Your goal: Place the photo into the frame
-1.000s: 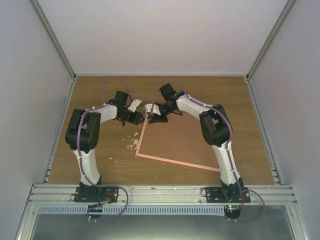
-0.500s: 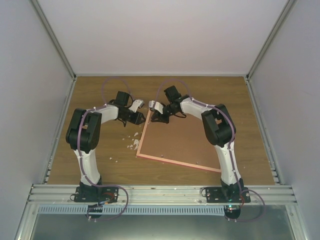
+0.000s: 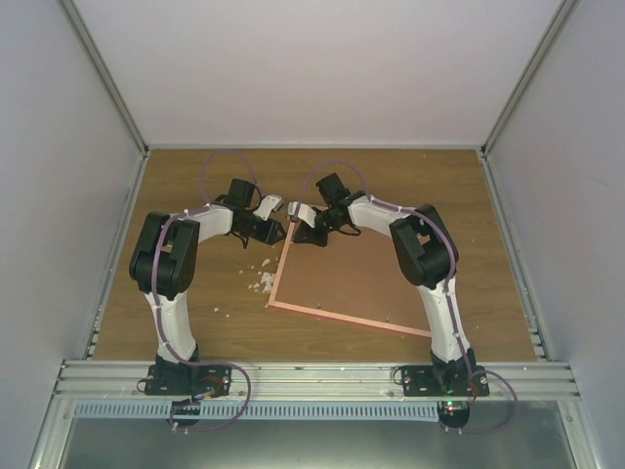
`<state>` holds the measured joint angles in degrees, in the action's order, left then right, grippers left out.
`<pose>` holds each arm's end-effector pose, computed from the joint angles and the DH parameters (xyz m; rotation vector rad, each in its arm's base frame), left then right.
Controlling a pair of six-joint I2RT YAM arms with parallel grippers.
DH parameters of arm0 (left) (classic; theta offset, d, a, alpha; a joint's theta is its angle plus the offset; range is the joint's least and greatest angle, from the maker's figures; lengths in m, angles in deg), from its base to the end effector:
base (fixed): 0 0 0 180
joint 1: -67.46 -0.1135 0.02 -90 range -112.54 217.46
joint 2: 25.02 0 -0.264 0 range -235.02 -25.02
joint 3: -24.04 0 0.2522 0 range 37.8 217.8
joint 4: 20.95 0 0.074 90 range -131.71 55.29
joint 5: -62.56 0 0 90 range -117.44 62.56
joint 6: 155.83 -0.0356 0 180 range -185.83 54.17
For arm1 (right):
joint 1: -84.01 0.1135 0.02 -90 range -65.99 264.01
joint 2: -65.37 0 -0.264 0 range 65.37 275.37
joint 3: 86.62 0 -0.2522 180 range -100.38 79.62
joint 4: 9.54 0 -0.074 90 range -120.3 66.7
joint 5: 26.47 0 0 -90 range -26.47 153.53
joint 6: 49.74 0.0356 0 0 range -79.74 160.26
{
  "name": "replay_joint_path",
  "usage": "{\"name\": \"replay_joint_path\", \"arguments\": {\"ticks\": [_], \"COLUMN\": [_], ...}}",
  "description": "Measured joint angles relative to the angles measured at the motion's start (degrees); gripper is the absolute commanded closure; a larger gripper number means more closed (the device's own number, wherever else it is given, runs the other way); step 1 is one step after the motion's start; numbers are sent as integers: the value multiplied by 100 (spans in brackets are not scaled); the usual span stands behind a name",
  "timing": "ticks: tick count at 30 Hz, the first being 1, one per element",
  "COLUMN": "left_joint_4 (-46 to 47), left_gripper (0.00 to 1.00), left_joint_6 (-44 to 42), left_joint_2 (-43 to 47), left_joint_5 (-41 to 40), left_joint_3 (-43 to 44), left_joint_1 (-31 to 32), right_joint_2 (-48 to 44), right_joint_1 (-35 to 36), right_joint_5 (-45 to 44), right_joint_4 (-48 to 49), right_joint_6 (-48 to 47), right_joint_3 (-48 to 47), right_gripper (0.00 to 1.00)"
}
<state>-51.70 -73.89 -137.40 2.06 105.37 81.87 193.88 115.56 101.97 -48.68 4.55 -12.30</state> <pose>0.3697 -0.1131 0.1350 0.6731 2.5088 -0.7174 0.3844 0.2620 0.1323 -1.5702 1.9668 0.8508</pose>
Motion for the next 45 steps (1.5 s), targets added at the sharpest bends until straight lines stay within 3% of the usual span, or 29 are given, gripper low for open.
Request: {"name": "replay_joint_path", "arguments": {"ticks": [13,24,35,45], "left_joint_4": [11,317,345,297], "left_gripper": [58,60,60,61], "left_joint_6": [0,-15,-24,-26], "left_joint_2": [0,46,44,-13], "left_joint_5": [0,9,7,26], "left_joint_3": [-9,-205,-212,-127], "left_joint_1": [9,37,66,109], "right_joint_2": [-160,-295,225,356], "right_joint_1": [125,166,114,92], "right_joint_5": [-520,-640,-199,-127], "right_joint_4": [295,614,-752,-1377], "right_joint_6": [-197,-339,-1276,-2155], "right_joint_3": [284,562,-514,-833], "right_gripper": [92,88,90,94]}}
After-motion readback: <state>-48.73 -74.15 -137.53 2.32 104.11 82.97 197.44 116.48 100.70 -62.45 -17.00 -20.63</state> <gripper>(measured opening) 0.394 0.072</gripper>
